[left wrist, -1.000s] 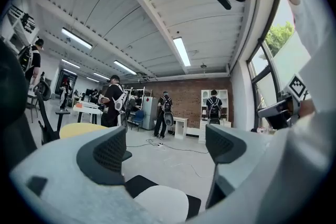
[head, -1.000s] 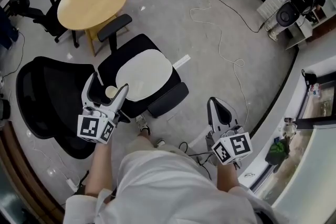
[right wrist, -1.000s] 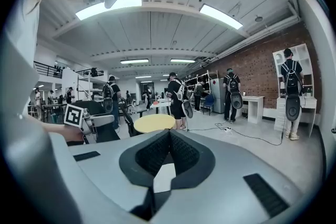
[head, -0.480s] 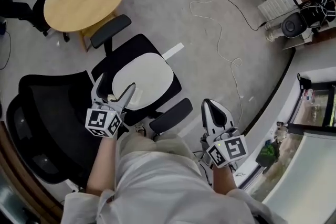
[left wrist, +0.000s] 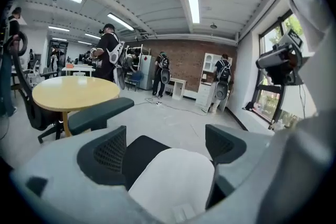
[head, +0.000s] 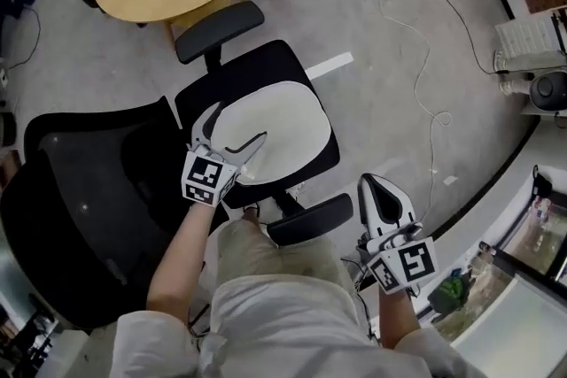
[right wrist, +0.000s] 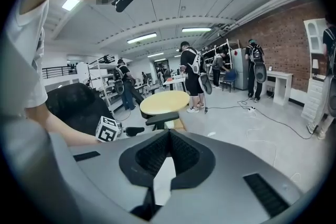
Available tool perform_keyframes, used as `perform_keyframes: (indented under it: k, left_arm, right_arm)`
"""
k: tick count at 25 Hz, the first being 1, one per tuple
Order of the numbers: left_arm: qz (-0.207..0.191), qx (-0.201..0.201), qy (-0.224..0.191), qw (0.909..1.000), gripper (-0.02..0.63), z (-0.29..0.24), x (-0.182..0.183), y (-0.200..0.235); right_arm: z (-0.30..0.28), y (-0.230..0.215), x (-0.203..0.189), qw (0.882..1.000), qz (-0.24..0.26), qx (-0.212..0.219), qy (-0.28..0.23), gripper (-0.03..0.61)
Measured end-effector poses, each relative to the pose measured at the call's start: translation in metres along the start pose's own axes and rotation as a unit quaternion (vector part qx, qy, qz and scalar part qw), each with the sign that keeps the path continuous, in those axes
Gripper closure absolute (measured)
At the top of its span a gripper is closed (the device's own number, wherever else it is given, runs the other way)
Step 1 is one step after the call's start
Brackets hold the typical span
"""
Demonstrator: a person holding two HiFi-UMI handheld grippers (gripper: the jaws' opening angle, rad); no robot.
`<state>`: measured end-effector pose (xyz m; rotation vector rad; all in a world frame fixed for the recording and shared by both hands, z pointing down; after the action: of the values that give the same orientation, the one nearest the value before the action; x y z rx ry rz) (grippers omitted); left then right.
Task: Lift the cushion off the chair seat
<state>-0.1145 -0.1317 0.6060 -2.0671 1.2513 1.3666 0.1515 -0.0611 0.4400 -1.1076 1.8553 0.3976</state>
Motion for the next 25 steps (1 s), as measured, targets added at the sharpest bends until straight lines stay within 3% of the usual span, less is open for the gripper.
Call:
perform_keyframes:
  k: [8, 15, 25]
  left_arm:
    - [0.034, 0.022, 0.079, 0.9961, 0.149, -0.081, -0.103, 0.031]
    - [-0.004, -0.008, 0.14, 0.9901, 0.15, -0.144, -0.162, 0.033]
    - [-0.069, -0.044, 0.215, 0.9732, 0.183, -0.211, -0.193, 0.055]
  right_arm:
    - [-0.058, -0.026, -0.039, 0.998, 0.0, 0.046, 0.051, 0.577]
    - [-0.084, -0.042, -0.076, 0.996, -0.009, 0.064, 0.069, 0.577]
    - [-0.102, -0.046, -0.111, 0.992, 0.005, 0.081, 0.099, 0.577]
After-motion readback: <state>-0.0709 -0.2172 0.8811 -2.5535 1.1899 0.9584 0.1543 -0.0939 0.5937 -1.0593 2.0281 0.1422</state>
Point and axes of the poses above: the fingertips, and each gripper's own axes: z backward along the fingers, y to its left, x out of its top, the point moved 6 cm from there along z, backward along the fingers, and after that the axes turned 5 degrees about y, right-handed, at the moved point
